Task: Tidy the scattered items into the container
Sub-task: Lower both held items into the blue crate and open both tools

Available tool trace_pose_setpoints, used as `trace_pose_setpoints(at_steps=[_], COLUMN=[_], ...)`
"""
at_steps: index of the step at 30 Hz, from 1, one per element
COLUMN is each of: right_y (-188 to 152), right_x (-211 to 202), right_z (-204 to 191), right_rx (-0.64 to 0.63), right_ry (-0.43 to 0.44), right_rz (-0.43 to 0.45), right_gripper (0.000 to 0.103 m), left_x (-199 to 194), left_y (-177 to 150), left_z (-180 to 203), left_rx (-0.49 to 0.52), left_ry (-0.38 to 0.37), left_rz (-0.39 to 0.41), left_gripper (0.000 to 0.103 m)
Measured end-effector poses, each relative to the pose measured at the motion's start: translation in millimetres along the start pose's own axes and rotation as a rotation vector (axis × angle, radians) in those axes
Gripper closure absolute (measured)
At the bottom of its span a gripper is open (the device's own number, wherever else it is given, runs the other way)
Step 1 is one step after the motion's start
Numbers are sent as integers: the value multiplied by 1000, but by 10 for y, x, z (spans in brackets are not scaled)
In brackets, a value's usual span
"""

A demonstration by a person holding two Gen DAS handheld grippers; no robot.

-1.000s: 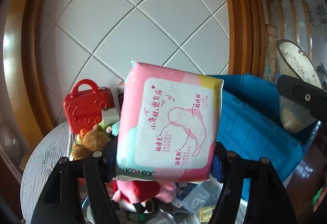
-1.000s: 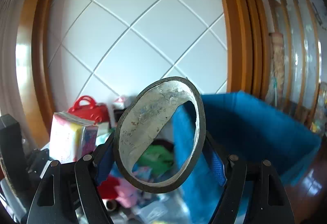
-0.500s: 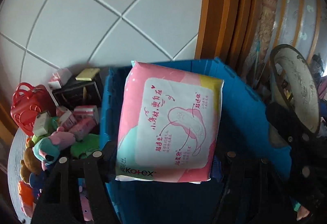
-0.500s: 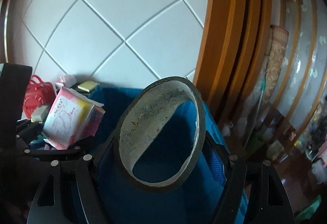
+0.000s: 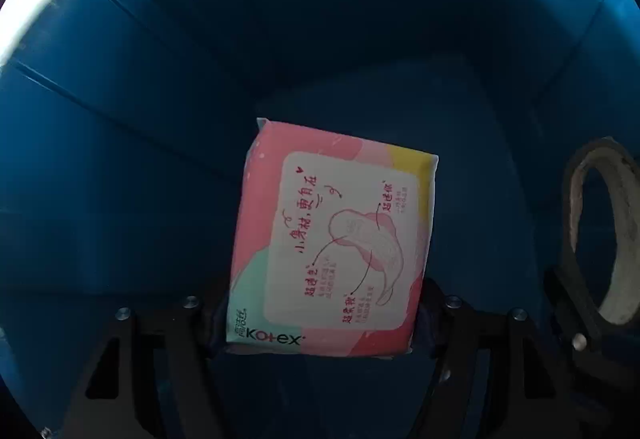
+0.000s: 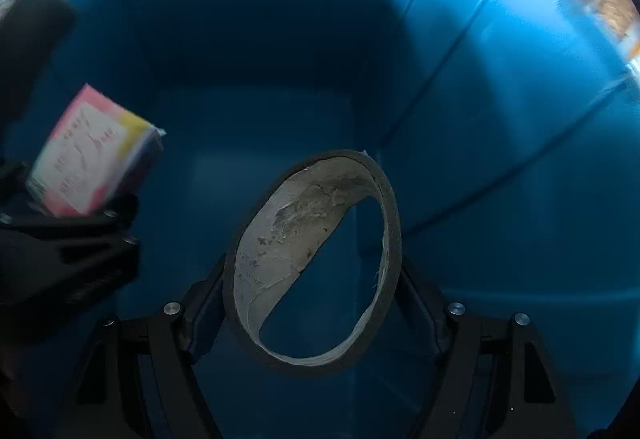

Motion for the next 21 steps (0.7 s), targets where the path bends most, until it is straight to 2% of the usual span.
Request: trace_pose_setpoints(at_steps=[3,8,10,14,21], right_y=[-175,-396,-393,-328,-204], right_x=[354,718,806,940,1090], right_z=[-11,-40,3,91,186], right_rx=[-35,-43,-39,-45,-70], right_ry=[-1,16,27,20,32], right_rz=[-99,-212,-223,-237,-234], right_gripper=[26,26,26,26,25], left_x=[303,552,631,746,807], left_y=[-191,-347,-413,-516,-539], left_z=[86,231,302,393,496], left_rx=[20,69,96,158,171], left_ry=[4,40,52,112,134], left_rz=[-112,-177,-202,-221,-246], left_gripper=[34,33,31,17,16])
Point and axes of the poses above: each gripper's, at about its wrist camera, not at the fingertips, and x roughly the way its jaws point, z to its right, y to its top, the point moved 6 cm from there along x, roughly the way its jaws point, and after that the axes turned 11 degrees about y, right-handed, at the moved point
